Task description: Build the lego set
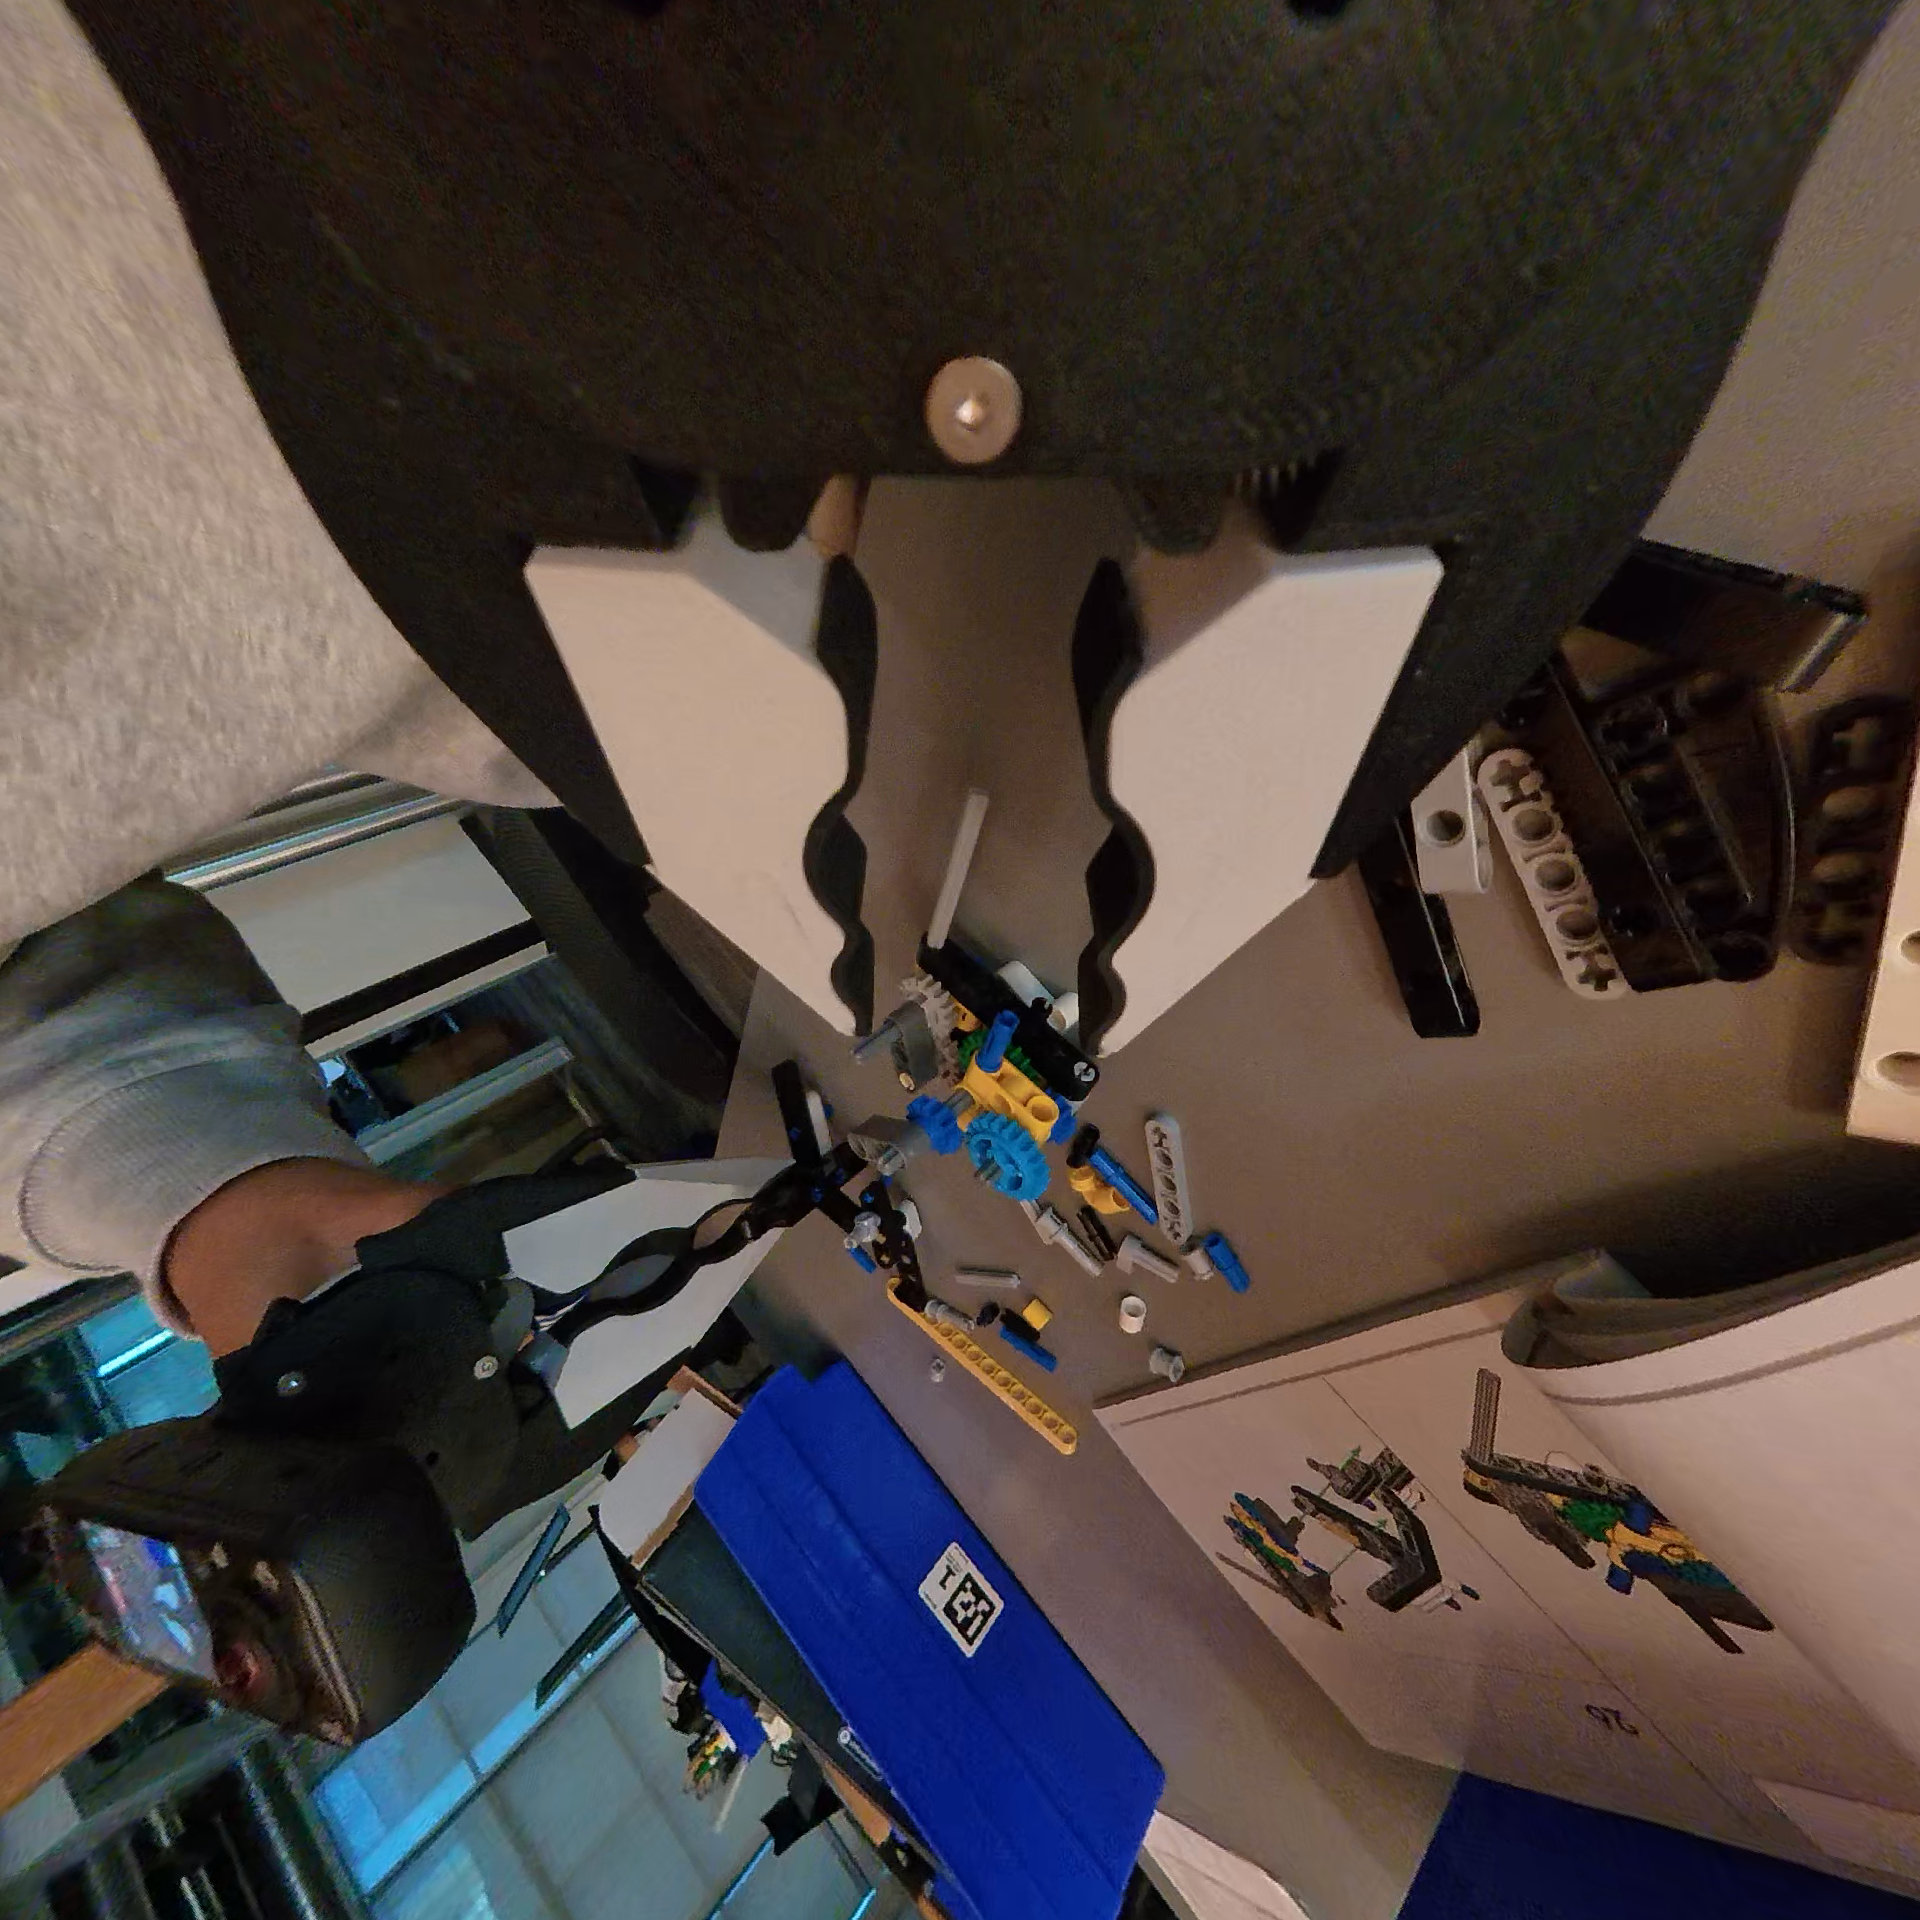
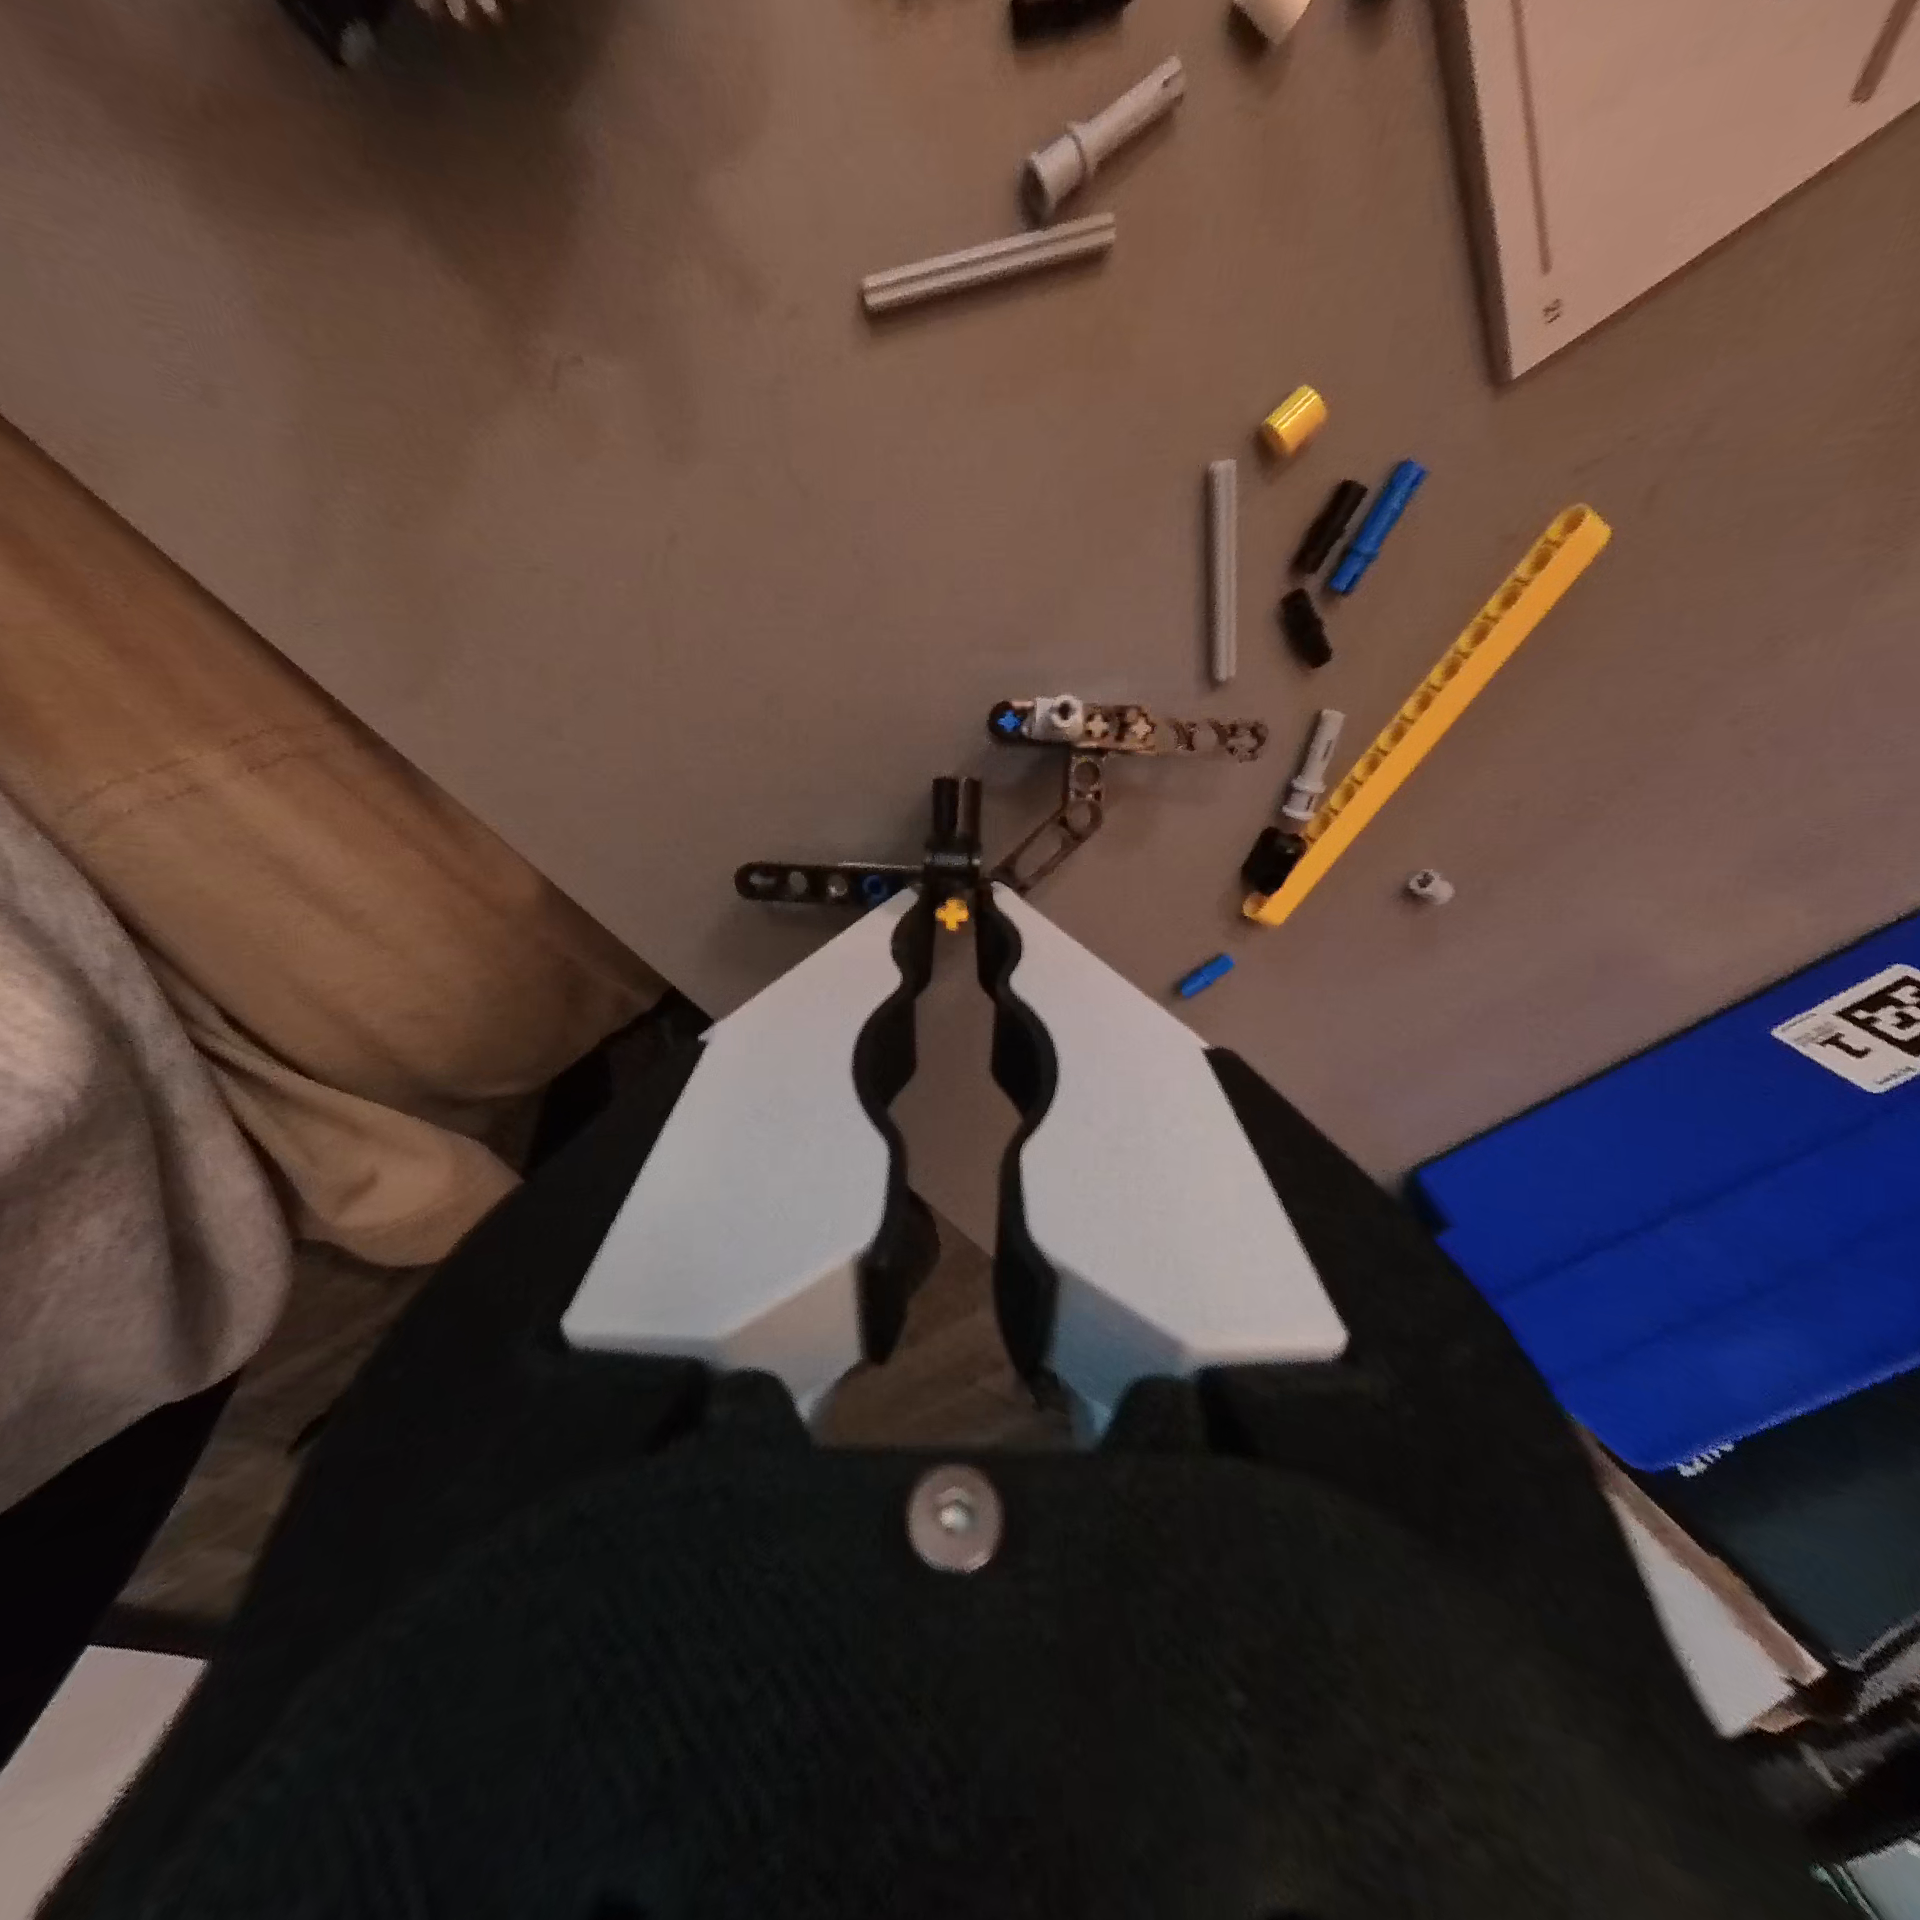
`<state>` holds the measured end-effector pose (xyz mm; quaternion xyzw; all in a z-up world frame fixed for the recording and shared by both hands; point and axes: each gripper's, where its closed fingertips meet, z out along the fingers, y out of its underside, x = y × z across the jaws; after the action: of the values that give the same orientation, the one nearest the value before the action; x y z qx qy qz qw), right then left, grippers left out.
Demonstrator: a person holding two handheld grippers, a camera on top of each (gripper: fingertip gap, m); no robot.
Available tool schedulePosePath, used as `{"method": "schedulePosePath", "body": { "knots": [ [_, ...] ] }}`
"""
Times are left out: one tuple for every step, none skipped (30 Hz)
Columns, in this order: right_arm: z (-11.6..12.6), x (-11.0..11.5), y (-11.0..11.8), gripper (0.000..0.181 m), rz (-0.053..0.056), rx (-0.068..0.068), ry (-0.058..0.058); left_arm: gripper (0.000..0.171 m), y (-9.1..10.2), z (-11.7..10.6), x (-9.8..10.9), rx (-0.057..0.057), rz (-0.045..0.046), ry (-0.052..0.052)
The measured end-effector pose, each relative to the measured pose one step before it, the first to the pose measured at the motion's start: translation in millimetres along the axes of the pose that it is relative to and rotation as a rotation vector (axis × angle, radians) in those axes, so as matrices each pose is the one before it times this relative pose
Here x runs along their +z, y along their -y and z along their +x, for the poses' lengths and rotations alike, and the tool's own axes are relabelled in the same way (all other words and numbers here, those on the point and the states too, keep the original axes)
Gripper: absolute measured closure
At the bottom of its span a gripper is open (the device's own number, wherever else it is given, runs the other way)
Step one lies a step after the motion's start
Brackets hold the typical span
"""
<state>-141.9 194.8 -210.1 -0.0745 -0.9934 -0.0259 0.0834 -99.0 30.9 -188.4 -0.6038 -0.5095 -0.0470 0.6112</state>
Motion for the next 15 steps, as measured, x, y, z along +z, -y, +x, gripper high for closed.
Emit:
{"method": "schedulePosePath", "body": {
  "knots": [
    [-0.19, -0.06, 0.13, 0.175, 0.0033, 0.0023, 0.0002, 0.134, -0.02, 0.05, -0.07, -0.0005, 0.00064, -0.0006],
    [-0.21, -0.15, 0.07, 0.175, 0.0036, 0.0017, 0.0002, 0.134, 0.20, 0.03, -0.09, -0.0006, 0.00102, -0.0007],
    [-0.18, 0.04, -0.09, 0.175, 0.0045, 0.0024, 0.0005, 0.134, 0.11, 0.07, -0.15, -0.0007, 0.00086, -0.0007],
    [0.17, 0.13, -0.53, 0.175, 0.0043, 0.0030, 0.0017, 0.134, 0.03, 0.00, -0.02, -0.0006, 0.00052, -0.0005],
    [-0.17, 0.21, -0.45, 0.174, 0.0040, 0.0037, 0.0043, 0.134, 0.06, 0.06, -0.18, -0.0004, 0.00055, -0.0007],
    [-0.88, 0.20, 0.03, 0.174, 0.0049, 0.0050, 0.0062, 0.134, 0.03, 0.05, -0.02, -0.0006, 0.00052, -0.0009],
    [-1.35, 0.45, 0.26, 0.173, 0.0058, 0.0057, 0.0089, 0.134, 0.06, 0.04, -0.09, -0.0010, 0.00055, -0.0011],
    [-1.70, 0.49, 0.38, 0.170, 0.0068, 0.0059, 0.0106, 0.134, 0.09, 0.02, -0.08, -0.0009, 0.00072, -0.0009],
    [-1.25, 0.70, 0.58, 0.168, 0.0079, 0.0057, 0.0088, 0.134, 0.06, 0.04, -0.09, -0.0007, 0.00056, -0.0013],
    [-0.44, 0.79, 0.45, 0.166, 0.0075, 0.0049, 0.0049, 0.134, 0.09, 0.13, -0.05, -0.0006, 0.00047, -0.0010],
    [-0.05, 0.82, 0.33, 0.167, 0.0066, 0.0036, 0.0027, 0.134, 0.00, 0.05, -0.04, -0.0008, 0.00027, -0.0008],
    [-0.02, 0.66, 0.39, 0.168, 0.0068, 0.0035, 0.0041, 0.134, -0.03, 0.05, -0.05, -0.0009, 0.00006, -0.0008],
    [-0.17, 0.48, 0.56, 0.168, 0.0071, 0.0043, 0.0055, 0.134, 0.04, -0.06, 0.01, -0.0010, 0.00011, -0.0003],
    [-0.20, 0.34, 0.40, 0.167, 0.0067, 0.0039, 0.0055, 0.134, -0.09, -0.13, 0.00, -0.0010, -0.00033, -0.0002],
    [-0.03, 0.14, 0.33, 0.167, 0.0057, 0.0029, 0.0034, 0.134, 0.03, 0.01, 0.04, -0.0006, -0.00029, -0.0001]
  ]
}}
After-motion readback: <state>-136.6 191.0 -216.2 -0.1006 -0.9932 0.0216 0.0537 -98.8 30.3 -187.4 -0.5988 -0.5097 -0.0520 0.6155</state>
